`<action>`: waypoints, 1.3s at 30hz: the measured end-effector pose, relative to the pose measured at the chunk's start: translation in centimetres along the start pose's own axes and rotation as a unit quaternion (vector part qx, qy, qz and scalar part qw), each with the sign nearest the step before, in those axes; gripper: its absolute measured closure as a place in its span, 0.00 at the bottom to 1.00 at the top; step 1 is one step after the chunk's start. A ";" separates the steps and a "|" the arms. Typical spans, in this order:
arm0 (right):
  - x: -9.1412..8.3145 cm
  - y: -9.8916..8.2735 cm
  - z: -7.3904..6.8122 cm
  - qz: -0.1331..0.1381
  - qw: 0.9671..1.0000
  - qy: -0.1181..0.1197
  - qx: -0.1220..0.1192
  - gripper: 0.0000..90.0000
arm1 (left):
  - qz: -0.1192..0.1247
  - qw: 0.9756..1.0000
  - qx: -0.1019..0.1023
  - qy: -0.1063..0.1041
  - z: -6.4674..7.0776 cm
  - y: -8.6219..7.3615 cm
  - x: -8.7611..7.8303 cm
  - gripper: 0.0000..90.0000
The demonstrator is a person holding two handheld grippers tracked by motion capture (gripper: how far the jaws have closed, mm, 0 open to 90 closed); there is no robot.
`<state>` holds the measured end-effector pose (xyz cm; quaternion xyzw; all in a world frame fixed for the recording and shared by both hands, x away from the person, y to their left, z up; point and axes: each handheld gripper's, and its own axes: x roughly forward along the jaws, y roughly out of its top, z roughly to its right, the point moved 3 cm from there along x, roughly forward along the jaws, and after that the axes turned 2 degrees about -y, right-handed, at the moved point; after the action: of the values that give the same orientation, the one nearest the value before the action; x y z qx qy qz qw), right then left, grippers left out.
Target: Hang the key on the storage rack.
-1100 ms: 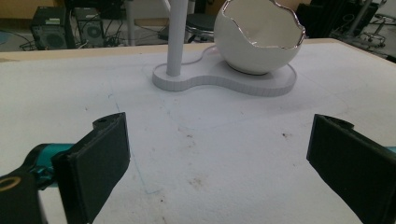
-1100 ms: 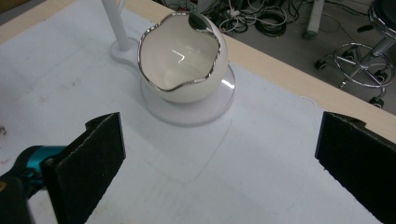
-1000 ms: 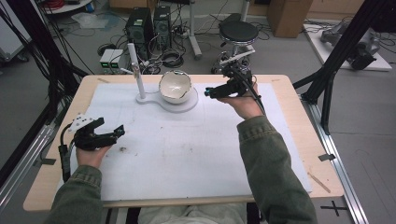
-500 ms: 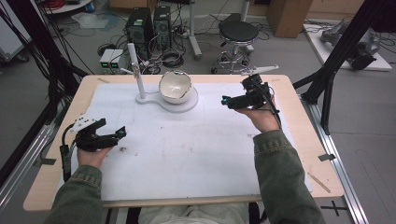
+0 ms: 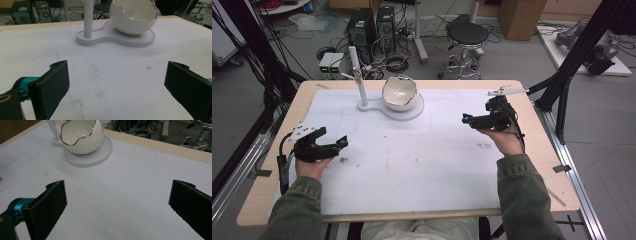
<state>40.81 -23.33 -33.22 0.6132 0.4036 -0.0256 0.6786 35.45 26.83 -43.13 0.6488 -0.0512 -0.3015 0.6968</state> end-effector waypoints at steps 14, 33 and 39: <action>0.6 -2.9 1.5 0.013 1.000 -0.004 0.008 0.01 | -0.003 1.000 0.004 -0.003 0.1 0.0 0.0 0.07; 0.4 -7.7 3.3 0.036 0.999 -0.022 0.021 0.01 | -0.003 1.000 0.002 -0.002 0.2 0.0 0.0 0.07; 0.2 -9.4 3.6 0.049 0.998 -0.027 0.026 0.01 | -0.004 1.000 0.005 -0.002 0.2 0.0 -0.1 0.07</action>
<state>37.79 -28.64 -41.24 0.6488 0.3539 -0.0192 0.6733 35.32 26.72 -43.10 0.6518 -0.0512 -0.3051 0.6924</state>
